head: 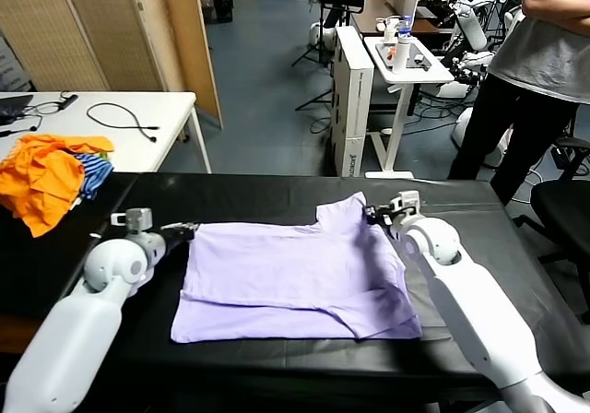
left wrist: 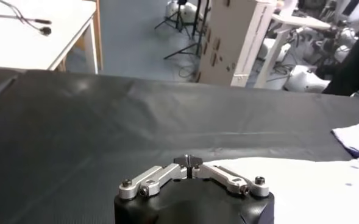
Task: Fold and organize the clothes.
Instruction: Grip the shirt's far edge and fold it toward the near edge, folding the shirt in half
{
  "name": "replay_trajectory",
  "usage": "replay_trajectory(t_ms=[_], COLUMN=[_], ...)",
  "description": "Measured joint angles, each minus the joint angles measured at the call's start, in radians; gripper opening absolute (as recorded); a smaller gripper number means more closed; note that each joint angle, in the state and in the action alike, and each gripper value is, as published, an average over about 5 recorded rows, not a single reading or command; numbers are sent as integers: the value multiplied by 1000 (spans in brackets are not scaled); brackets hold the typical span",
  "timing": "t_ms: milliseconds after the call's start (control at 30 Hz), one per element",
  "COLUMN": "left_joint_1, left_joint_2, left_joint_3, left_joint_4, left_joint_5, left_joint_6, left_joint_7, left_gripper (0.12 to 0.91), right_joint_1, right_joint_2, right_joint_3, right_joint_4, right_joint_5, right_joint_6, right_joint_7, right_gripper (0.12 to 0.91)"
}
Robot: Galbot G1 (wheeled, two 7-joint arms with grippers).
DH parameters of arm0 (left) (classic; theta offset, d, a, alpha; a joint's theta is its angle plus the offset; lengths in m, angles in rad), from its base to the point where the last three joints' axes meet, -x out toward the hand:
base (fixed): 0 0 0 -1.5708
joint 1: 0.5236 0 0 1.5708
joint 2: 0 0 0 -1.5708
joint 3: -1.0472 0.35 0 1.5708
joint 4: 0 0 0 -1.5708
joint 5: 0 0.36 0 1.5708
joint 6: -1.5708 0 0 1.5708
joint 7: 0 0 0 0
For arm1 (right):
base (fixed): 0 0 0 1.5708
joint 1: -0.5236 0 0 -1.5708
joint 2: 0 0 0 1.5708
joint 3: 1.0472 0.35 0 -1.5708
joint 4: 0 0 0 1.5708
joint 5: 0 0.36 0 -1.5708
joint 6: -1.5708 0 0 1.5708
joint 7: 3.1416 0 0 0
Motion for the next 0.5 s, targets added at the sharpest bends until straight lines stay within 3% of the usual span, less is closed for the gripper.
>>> replay_trajectory(t_ms=[200,500], left_joint_1=[86,178], left_joint_2=[43,97], left_joint_3=[-51,-94], left_joint_4=[-79,-164], left_joint_5=[-4,-1], left_joint_6=[0,-1], left_joint_7=[18,27], left_gripper=[148,148], right_joint_1=[-66,-240], right_joint_2=[-35,-124], right_joint_3=[53,136], right_joint_4=[74,292], right_joint_5=[25,83], right_joint_6=[0,0], right_joint_7=[-1,41], right_gripper=[140,140])
